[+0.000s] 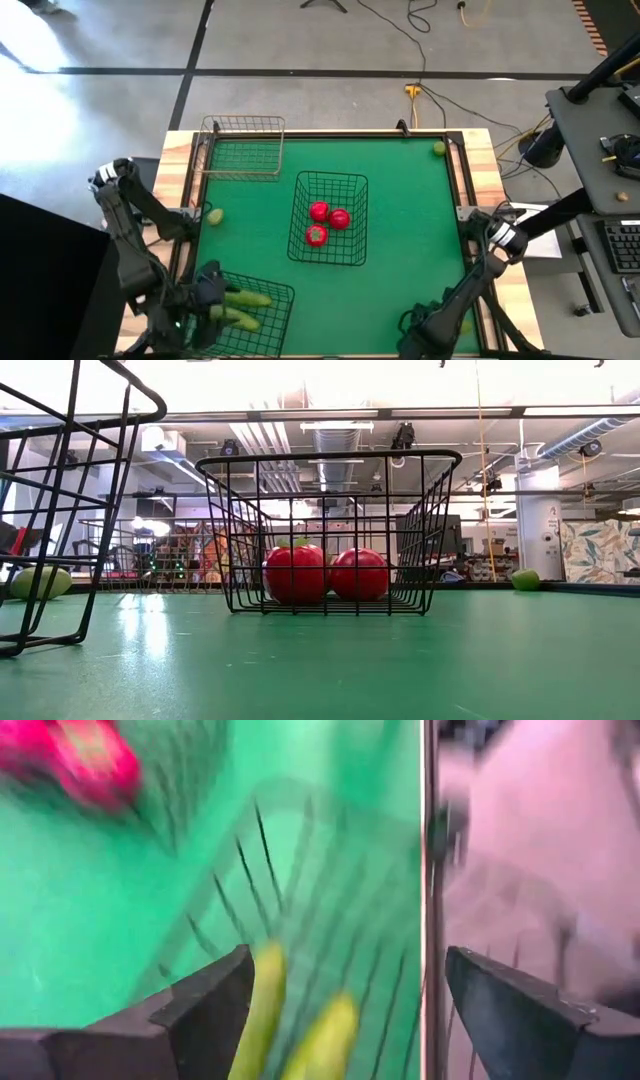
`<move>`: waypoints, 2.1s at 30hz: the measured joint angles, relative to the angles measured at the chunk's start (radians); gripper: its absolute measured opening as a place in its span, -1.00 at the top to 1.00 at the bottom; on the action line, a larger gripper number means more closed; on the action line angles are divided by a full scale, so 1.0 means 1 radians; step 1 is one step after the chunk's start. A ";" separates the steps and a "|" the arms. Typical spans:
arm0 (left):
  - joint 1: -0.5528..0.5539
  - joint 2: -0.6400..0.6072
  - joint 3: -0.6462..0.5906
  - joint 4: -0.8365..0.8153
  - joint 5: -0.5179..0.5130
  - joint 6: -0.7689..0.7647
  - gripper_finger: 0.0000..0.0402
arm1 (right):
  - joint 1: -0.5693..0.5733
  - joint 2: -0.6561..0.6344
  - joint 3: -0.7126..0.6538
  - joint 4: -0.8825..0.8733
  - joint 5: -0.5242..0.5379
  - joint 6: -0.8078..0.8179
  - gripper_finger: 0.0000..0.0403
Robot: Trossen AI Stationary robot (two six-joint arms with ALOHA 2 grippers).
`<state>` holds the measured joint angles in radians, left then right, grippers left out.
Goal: Sort produce into baskets
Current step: Put the bottom right lime into the gold wire basket
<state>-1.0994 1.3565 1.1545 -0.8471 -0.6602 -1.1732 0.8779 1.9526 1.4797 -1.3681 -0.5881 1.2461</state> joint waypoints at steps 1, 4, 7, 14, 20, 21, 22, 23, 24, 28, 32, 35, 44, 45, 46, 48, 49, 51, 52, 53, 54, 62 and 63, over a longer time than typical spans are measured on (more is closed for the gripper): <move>0.010 -0.010 0.016 0.000 -0.052 -0.005 -0.55 | 0.009 0.000 -0.019 0.009 0.000 -0.016 -0.74; 0.046 -0.028 0.067 0.000 -0.168 -0.007 -0.55 | 0.039 0.000 -0.082 0.071 -0.011 -0.059 -0.71; 0.082 -0.031 0.126 0.001 -0.239 0.031 -0.55 | 0.072 0.000 -0.139 0.103 -0.015 -0.094 -0.68; 0.131 -0.011 0.210 -0.017 -0.263 0.171 -0.55 | 0.123 0.000 -0.241 0.165 0.019 -0.147 -0.61; 0.135 -0.015 0.267 -0.108 -0.262 0.219 -0.54 | 0.135 -0.003 -0.244 0.229 0.070 -0.187 -0.53; 0.142 -0.018 0.282 -0.156 -0.279 0.208 -0.54 | 0.135 -0.003 -0.244 0.230 0.072 -0.184 -0.51; 0.152 -0.024 0.297 -0.206 -0.300 0.192 -0.53 | 0.135 -0.003 -0.244 0.230 0.072 -0.184 -0.49; 0.164 -0.031 0.309 -0.258 -0.318 0.174 -0.51 | 0.135 -0.003 -0.244 0.229 0.073 -0.185 -0.46; 0.179 -0.040 0.318 -0.306 -0.326 0.161 -0.49 | 0.135 -0.003 -0.243 0.228 0.074 -0.190 -0.43; 0.273 -0.093 0.318 -0.366 -0.325 0.195 -0.39 | 0.135 -0.003 -0.243 0.230 0.073 -0.211 -0.26; 0.395 -0.167 0.286 -0.309 -0.284 0.427 -0.27 | 0.115 -0.034 -0.244 0.207 0.149 -0.232 -0.06; 0.515 -0.223 0.269 -0.145 -0.118 0.698 -0.17 | 0.049 -0.120 -0.247 0.149 0.321 -0.223 0.00; 1.087 -0.280 0.203 0.261 0.469 1.189 -0.03 | -0.422 -0.563 -0.353 0.051 0.852 -0.162 -0.03; 1.160 -0.267 0.203 0.273 0.608 1.205 -0.02 | -0.496 -0.618 -0.369 0.063 0.914 -0.143 -0.02; 1.229 -0.253 0.203 0.277 0.747 1.217 -0.01 | -0.584 -0.680 -0.387 0.093 0.974 -0.137 -0.02; 1.364 -0.213 0.195 0.278 0.998 1.232 0.01 | -0.762 -0.784 -0.430 0.198 1.053 -0.177 -0.02; 1.415 -0.190 0.191 0.279 1.084 1.242 0.01 | -0.865 -0.826 -0.457 0.277 1.061 -0.231 -0.02; 1.506 -0.137 0.186 0.276 1.161 1.261 0.02 | -1.068 -0.877 -0.514 0.454 0.990 -0.377 -0.02; 1.544 -0.111 0.186 0.277 1.168 1.262 0.02 | -1.168 -0.886 -0.540 0.538 0.921 -0.441 -0.01; 1.578 -0.083 0.186 0.278 1.168 1.259 0.02 | -1.260 -0.887 -0.564 0.611 0.838 -0.487 -0.01; 1.605 -0.055 0.186 0.284 1.167 1.245 0.02 | -1.339 -0.881 -0.582 0.672 0.758 -0.517 -0.01; 1.690 0.174 0.248 0.336 1.163 1.056 0.06 | -1.664 -0.680 -0.635 0.922 0.511 -0.823 -0.01; 1.695 0.206 0.269 0.335 1.162 1.043 0.06 | -1.676 -0.651 -0.633 0.944 0.475 -0.879 -0.01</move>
<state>0.5951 1.5625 1.4234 -0.5117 0.5014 -0.1298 -0.7984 1.3013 0.8472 -0.4241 -0.1132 0.3671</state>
